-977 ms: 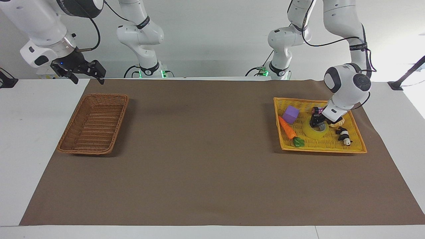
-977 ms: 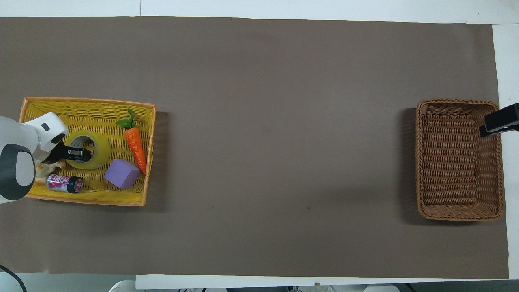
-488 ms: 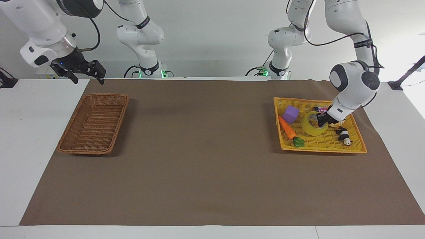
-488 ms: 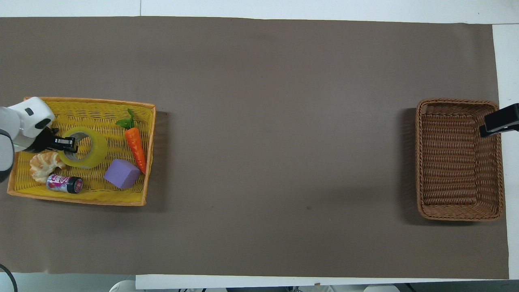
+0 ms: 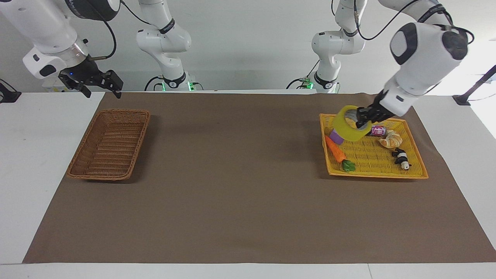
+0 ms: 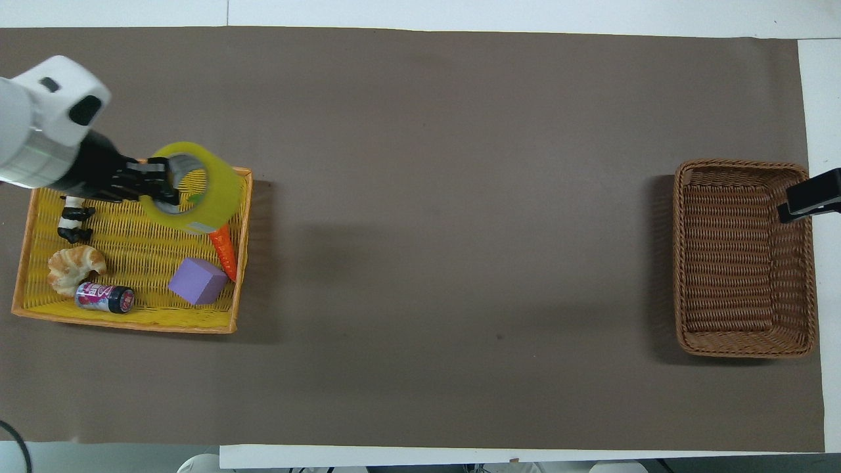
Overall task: Move tape to another basket
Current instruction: 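Lift the tape roll with the left gripper toward the basket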
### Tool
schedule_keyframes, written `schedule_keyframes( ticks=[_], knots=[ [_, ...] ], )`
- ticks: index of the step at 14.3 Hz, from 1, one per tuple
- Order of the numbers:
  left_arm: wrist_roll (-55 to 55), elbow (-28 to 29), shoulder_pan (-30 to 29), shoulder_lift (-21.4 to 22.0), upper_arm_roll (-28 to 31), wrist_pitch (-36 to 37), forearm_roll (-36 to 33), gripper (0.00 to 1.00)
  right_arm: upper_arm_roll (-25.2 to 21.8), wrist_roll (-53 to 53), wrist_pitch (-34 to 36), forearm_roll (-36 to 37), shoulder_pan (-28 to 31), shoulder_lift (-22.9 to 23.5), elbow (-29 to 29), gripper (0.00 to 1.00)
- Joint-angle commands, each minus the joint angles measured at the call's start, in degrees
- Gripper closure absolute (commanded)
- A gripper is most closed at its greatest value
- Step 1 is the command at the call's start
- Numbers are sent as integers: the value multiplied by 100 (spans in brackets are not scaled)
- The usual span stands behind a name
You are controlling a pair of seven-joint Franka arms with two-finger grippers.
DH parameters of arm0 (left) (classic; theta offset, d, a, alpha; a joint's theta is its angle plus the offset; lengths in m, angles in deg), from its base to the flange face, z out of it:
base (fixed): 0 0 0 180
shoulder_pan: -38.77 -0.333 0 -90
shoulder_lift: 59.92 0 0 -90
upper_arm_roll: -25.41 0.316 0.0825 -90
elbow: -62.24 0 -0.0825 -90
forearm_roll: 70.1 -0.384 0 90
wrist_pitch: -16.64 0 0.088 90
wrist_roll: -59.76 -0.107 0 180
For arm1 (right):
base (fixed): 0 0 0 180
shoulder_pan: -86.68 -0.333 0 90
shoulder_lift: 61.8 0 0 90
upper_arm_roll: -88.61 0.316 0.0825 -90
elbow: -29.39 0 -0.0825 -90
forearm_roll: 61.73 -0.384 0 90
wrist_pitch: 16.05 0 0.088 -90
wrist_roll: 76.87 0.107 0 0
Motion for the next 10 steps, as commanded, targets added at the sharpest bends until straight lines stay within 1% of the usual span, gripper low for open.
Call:
schedule_keyframes(
  ticks=[1,2,3,4,5,7,8,10],
  knots=[
    [487,110,701,-11,107,-665,524,91,85,-475,35,-105,50,-101,111,1],
    [890,76,842,-37,107,-849,920,96,77,-773,0,-437,85,-92,102,1],
    [1346,58,1104,-46,107,-1069,1124,100,42,-915,-17,-997,129,-92,137,1],
    [1621,101,1272,-46,107,-1297,1117,100,33,-908,-9,-1377,190,-92,146,1],
    [1667,145,1291,-29,107,-1369,1117,100,33,-917,-9,-1703,208,-92,190,1],
    [1667,233,1283,6,107,-1326,1117,100,33,-908,-61,-2563,252,-179,400,1],
    [1667,277,1274,24,107,-1300,1117,100,33,-899,-175,-3081,305,-311,714,1],
    [1676,286,1230,24,107,-1317,1126,100,33,-864,-622,-4153,358,-610,1435,1]
  ],
)
